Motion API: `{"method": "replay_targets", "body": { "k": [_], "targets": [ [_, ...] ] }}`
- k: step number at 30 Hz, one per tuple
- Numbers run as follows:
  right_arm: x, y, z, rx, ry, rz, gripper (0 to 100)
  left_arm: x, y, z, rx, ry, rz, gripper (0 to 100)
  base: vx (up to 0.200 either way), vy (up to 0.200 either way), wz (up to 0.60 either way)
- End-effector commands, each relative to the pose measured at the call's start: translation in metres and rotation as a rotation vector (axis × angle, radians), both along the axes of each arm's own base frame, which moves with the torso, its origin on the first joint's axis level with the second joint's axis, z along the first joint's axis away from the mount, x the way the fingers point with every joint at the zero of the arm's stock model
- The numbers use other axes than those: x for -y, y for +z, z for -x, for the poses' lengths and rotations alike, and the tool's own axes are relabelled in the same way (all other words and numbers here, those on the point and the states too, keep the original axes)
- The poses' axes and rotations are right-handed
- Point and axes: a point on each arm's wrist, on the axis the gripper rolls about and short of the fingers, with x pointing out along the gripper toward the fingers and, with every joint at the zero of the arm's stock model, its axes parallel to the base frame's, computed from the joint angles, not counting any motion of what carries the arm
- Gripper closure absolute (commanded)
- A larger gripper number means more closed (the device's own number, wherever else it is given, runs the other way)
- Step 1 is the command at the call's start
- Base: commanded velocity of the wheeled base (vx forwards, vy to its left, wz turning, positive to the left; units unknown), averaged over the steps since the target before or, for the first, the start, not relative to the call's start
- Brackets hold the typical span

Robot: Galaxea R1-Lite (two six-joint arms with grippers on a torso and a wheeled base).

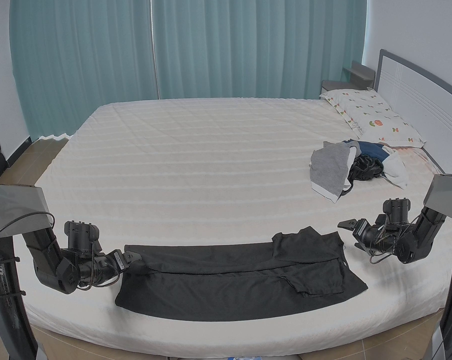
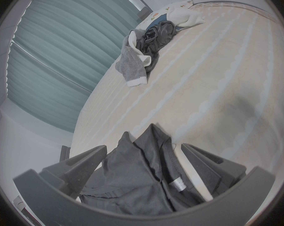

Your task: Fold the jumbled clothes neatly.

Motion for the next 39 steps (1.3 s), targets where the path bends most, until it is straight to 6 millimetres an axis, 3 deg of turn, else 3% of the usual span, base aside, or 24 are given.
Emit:
{"method": "replay_targets", "body": {
  "k": [1, 10, 11, 18, 24, 39],
  "targets": [
    [-0.009, 0.006, 0.007, 0.0, 0.021, 0.0, 0, 0.007, 0.0, 0.002, -0.007, 0.011, -0.002, 0, 0.0, 0.0, 0.0],
    [-0.026, 0.007, 0.021, -0.026, 0.074, 0.018, 0, 0.009, -0.009, -0.007, -0.016, 0.071, 0.002, 0, 0.0, 0.0, 0.0],
    [-0.028, 0.006, 0.023, -0.031, 0.084, 0.024, 0, 0.009, -0.01, -0.008, -0.017, 0.075, 0.006, 100, 0.0, 0.0, 0.0],
    [-0.045, 0.011, 0.034, -0.035, 0.124, 0.068, 0, 0.006, -0.009, -0.01, -0.01, 0.134, -0.007, 100, 0.0, 0.0, 0.0],
    [-0.06, 0.001, 0.036, -0.063, 0.117, 0.118, 0, 0.004, -0.004, -0.011, 0.007, 0.15, -0.01, 100, 0.0, 0.0, 0.0],
    [-0.062, -0.018, 0.023, -0.111, 0.06, 0.166, 0, 0.0, 0.0, -0.012, 0.05, 0.162, -0.005, 100, 0.0, 0.0, 0.0]
  ]
}}
